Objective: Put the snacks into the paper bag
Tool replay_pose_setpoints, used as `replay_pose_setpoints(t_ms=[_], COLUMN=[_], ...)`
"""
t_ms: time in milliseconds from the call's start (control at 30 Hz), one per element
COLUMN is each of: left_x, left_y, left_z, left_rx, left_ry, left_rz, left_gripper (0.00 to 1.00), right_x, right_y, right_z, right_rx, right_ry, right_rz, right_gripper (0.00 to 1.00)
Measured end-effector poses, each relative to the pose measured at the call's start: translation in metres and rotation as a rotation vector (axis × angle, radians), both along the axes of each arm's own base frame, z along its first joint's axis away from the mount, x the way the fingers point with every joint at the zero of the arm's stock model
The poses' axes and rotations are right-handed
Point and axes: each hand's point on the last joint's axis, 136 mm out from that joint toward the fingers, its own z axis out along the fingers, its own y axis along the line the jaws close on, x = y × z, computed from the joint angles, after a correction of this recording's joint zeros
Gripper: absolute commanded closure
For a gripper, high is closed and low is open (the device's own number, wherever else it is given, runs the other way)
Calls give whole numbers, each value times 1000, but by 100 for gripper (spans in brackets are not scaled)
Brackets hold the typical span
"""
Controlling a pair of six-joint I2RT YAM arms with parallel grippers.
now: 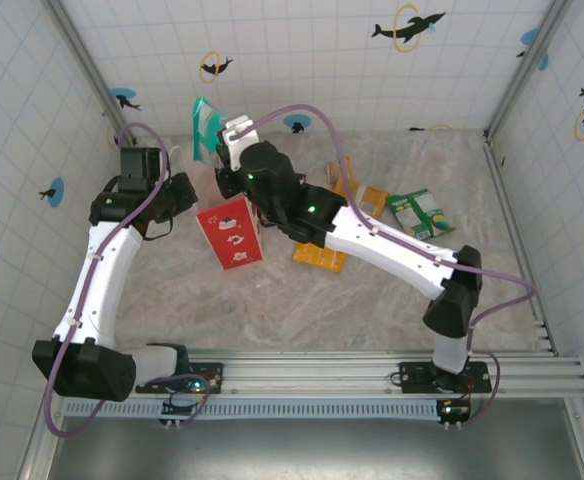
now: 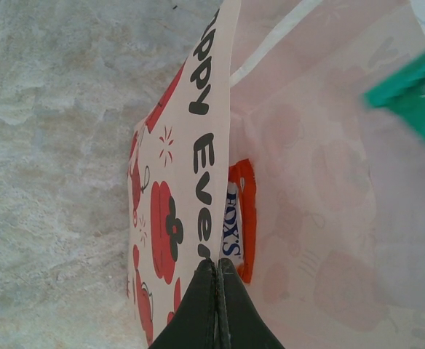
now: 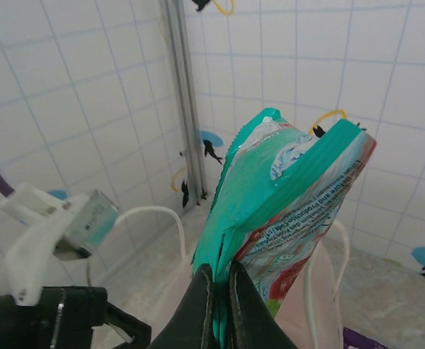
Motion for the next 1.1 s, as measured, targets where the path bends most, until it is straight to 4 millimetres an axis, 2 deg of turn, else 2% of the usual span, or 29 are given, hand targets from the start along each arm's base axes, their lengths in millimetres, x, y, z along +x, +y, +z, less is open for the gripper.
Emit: replay_pose_setpoints(t_ms=[200, 467, 600, 667, 933, 1100], left_x=[0, 0, 0, 0, 0, 0], left_y=[-1, -1, -2, -2, -2, -2], left_z=[0, 0, 0, 0, 1, 1], left_rx=[-2, -4, -6, -6, -7, -7], left_ry=[0, 0, 0, 0, -6, -5], left_rz=[-4, -7, -10, -10, -10, -10], left_gripper=[100, 100, 100, 100, 100, 100], right_x=[13, 22, 23, 23, 18, 2], right_y=[9, 16, 17, 17, 11, -18], right_z=[-29, -45, -46, -41, -28, -17], right_rx=[-105, -155, -154, -143, -115, -89], right_ry=[-8, -13, -12, -16, -26, -16], right_rz=[-46, -64, -63, -65, -58, -52], right_gripper=[100, 100, 69, 61, 55, 53])
